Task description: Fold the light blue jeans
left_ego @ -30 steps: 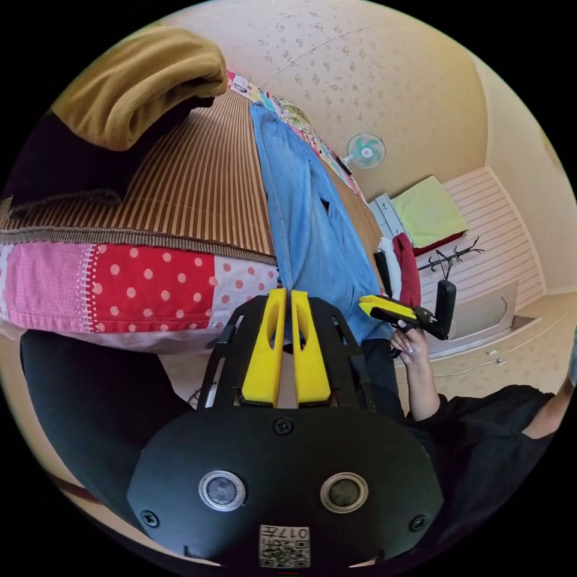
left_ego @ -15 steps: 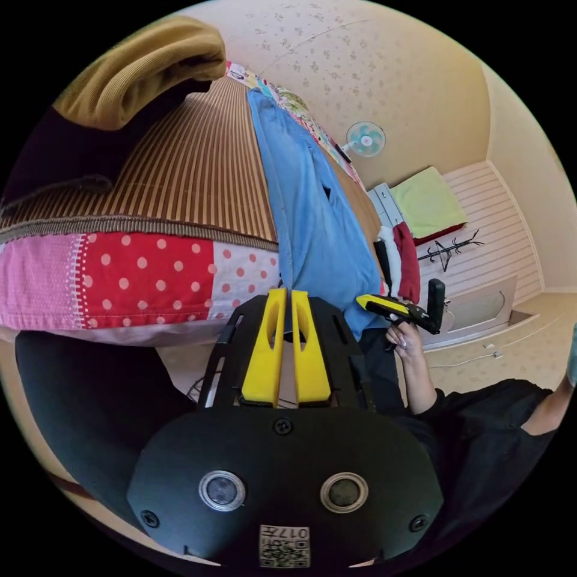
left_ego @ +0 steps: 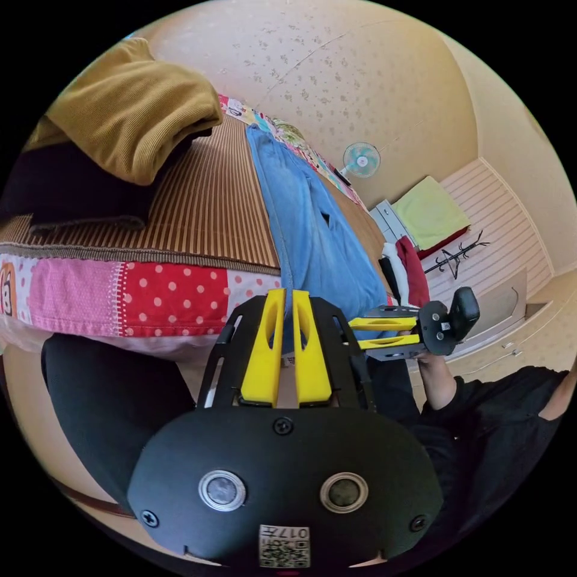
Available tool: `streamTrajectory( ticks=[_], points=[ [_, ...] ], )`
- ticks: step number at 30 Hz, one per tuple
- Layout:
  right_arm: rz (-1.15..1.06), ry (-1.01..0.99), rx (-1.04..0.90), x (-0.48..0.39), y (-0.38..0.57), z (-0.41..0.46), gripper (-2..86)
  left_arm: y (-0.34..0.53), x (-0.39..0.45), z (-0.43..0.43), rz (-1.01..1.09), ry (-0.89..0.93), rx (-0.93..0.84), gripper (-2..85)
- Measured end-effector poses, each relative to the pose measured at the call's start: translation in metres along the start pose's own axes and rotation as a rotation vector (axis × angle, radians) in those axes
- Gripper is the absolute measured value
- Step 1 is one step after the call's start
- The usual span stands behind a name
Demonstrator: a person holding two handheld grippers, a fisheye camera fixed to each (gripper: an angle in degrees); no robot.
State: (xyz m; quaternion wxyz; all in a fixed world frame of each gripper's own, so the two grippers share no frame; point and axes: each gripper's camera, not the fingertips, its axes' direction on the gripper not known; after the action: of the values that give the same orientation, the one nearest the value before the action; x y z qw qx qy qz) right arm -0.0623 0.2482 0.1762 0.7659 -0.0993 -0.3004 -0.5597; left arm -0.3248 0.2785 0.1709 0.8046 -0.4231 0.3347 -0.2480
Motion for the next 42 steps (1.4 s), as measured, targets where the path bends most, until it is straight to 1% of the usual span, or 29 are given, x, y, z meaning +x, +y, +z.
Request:
streamTrajectory(
  ticks=[2, 5, 9, 12, 15, 17, 18, 20, 21, 22, 25, 28, 30, 31, 33, 35, 36, 38, 40, 42],
  points=[
    [-0.036, 0.076, -0.074, -0.019, -0.012, 0.013, 7.6, 0.004, -0.001, -0.003, -0.008, -0.002, 0.007, 1.1],
    [-0.067, 0.145, -0.123, -0.033, -0.009, 0.019, 7.8, 0.009, -0.005, -0.007, -0.021, -0.005, 0.021, 1.2],
    [-0.045, 0.238, -0.225, -0.029, 0.027, 0.019, 7.6, 0.012, -0.012, -0.003, -0.040, 0.007, 0.026, 1.4],
    [0.080, 0.270, -0.267, -0.002, 0.076, 0.006, 7.2, 0.011, -0.014, 0.004, -0.047, 0.033, 0.020, 1.6],
    [0.254, 0.232, -0.311, 0.034, 0.139, -0.010, 6.4, 0.009, -0.010, 0.012, -0.028, 0.022, 0.006, 1.8],
    [0.366, 0.189, -0.278, 0.050, 0.178, -0.027, 5.8, 0.009, -0.007, 0.016, -0.013, 0.010, -0.002, 2.0],
    [0.463, 0.167, -0.235, 0.061, 0.203, -0.041, 5.6, 0.008, -0.005, 0.020, -0.004, 0.008, -0.009, 2.1],
    [0.673, 0.096, -0.090, 0.081, 0.256, -0.073, 5.4, 0.006, -0.004, 0.025, -0.001, 0.013, -0.017, 2.3],
    [0.736, 0.076, -0.046, 0.086, 0.271, -0.080, 5.3, 0.005, -0.003, 0.028, 0.002, 0.022, -0.018, 2.5],
    [0.863, 0.025, 0.038, 0.095, 0.301, -0.090, 5.5, 0.005, -0.002, 0.029, 0.003, 0.028, -0.018, 2.5],
    [1.091, -0.091, 0.133, 0.103, 0.364, -0.089, 6.0, 0.002, 0.001, 0.035, 0.014, 0.044, -0.019, 3.1],
    [1.213, -0.171, 0.198, 0.091, 0.398, -0.075, 7.4, 0.000, 0.005, 0.044, 0.024, 0.063, -0.046, 3.9],
    [1.243, -0.231, 0.210, 0.084, 0.409, -0.063, 8.4, -0.002, 0.011, 0.050, 0.035, 0.082, -0.058, 4.4],
    [1.253, -0.242, 0.180, 0.079, 0.414, -0.055, 8.8, -0.003, 0.013, 0.052, 0.039, 0.089, -0.062, 4.5],
    [1.243, -0.231, 0.233, 0.072, 0.423, -0.059, 8.3, -0.007, 0.022, 0.061, 0.062, 0.111, -0.087, 4.8],
    [1.215, -0.261, 0.281, 0.068, 0.429, -0.069, 5.9, -0.012, 0.033, 0.069, 0.083, 0.136, -0.114, 4.9],
    [1.203, -0.260, 0.336, 0.065, 0.433, -0.081, 4.5, -0.016, 0.041, 0.074, 0.095, 0.161, -0.132, 5.0],
    [1.097, -0.322, 0.495, 0.059, 0.433, -0.113, 3.4, -0.022, 0.058, 0.080, 0.114, 0.227, -0.156, 5.0],
    [1.006, -0.371, 0.565, 0.056, 0.424, -0.133, 3.0, -0.029, 0.079, 0.091, 0.129, 0.290, -0.193, 5.0],
    [0.940, -0.414, 0.599, 0.056, 0.412, -0.143, 2.8, -0.039, 0.108, 0.120, 0.133, 0.375, -0.316, 5.4]
  ],
)
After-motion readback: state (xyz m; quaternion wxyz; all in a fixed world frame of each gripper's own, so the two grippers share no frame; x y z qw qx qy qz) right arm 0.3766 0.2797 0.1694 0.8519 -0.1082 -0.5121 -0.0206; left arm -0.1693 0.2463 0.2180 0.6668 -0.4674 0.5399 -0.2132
